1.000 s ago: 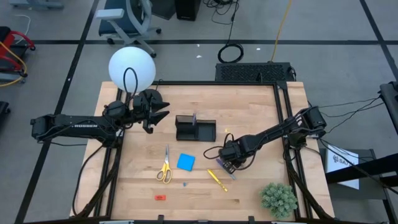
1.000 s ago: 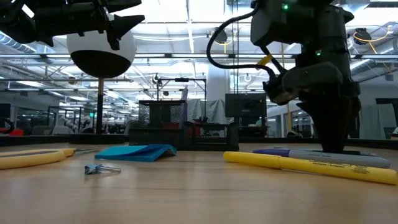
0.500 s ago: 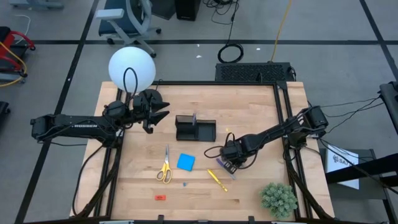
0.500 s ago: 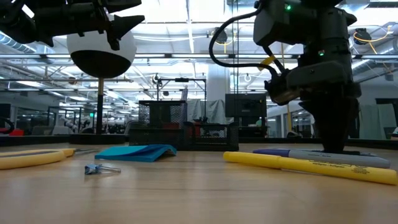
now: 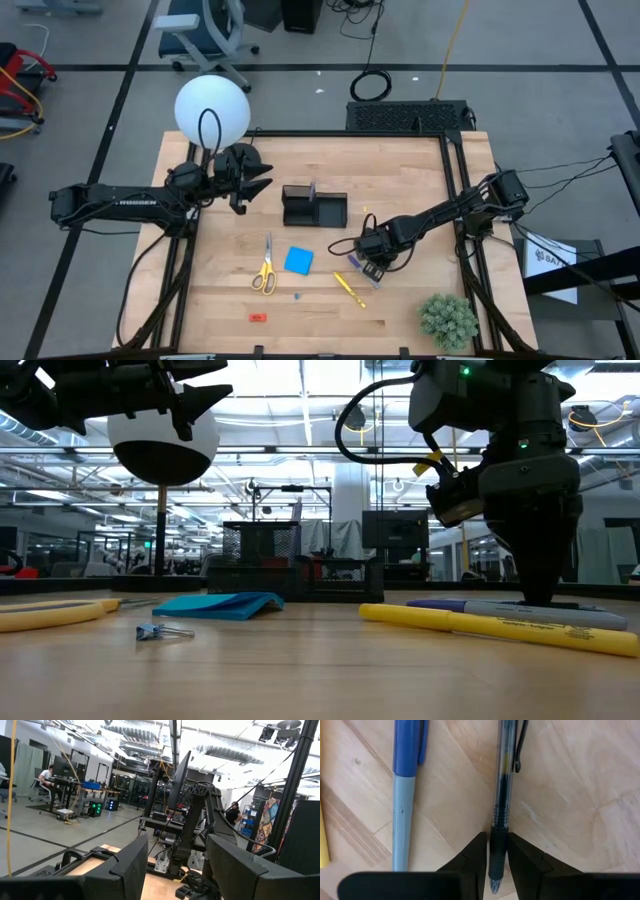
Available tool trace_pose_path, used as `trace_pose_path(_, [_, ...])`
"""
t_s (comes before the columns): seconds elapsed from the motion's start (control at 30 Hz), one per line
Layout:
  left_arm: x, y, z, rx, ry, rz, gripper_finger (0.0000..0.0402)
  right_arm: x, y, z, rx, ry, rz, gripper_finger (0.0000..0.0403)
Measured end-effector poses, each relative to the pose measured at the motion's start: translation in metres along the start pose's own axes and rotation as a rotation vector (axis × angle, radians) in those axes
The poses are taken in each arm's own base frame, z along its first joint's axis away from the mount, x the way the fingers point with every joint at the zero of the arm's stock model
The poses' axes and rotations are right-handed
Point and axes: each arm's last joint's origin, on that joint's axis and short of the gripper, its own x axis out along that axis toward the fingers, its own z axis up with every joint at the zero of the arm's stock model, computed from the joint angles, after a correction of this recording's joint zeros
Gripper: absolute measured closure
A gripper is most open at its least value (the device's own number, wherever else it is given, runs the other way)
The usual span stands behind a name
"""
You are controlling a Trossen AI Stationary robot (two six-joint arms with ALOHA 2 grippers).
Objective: Pick and place office supplies into organizer
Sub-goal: Put the black pen into the black mesh desk organizer
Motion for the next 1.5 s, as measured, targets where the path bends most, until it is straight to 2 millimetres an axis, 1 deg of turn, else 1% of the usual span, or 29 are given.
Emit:
trace_pose_path(0.13, [0.0, 0.0, 0.0, 0.0, 0.0, 0.0, 0.0192, 0.0, 0.0, 0.0, -0.035, 0.004, -0.005, 0.0339])
trace_pose_path(0.3, [0.0, 0.0, 0.0, 0.0, 0.0, 0.0, 0.0192, 0.0, -0.001, -0.001, -0.042, 0.008, -0.007, 0.0379])
trace_pose_path(0.33, [0.0, 0.0, 0.0, 0.0, 0.0, 0.0, 0.0192, 0.0, -0.001, -0.001, -0.042, 0.008, -0.008, 0.0382])
trace_pose_path(0.6, [0.0, 0.0, 0.0, 0.0, 0.0, 0.0, 0.0192, -0.002, 0.0, -0.001, -0.051, -0.002, 0.002, 0.0382])
trace_pose_path(0.87, [0.0, 0.0, 0.0, 0.0, 0.0, 0.0, 0.0192, -0.015, 0.001, -0.001, -0.079, -0.06, 0.047, 0.0382])
trace_pose_path(1.1, [0.0, 0.0, 0.0, -0.001, 0.003, 0.001, 0.0192, -0.026, 0.005, 0.003, -0.122, -0.157, 0.097, 0.0382])
trace_pose_path(1.23, [0.0, 0.0, 0.0, -0.001, 0.003, 0.001, 0.0192, -0.032, 0.009, 0.006, -0.159, -0.223, 0.143, 0.0382])
trace_pose_path(1.5, [0.0, 0.0, 0.0, -0.001, 0.003, 0.001, 0.0192, -0.041, 0.014, 0.023, -0.225, -0.356, 0.239, 0.0382])
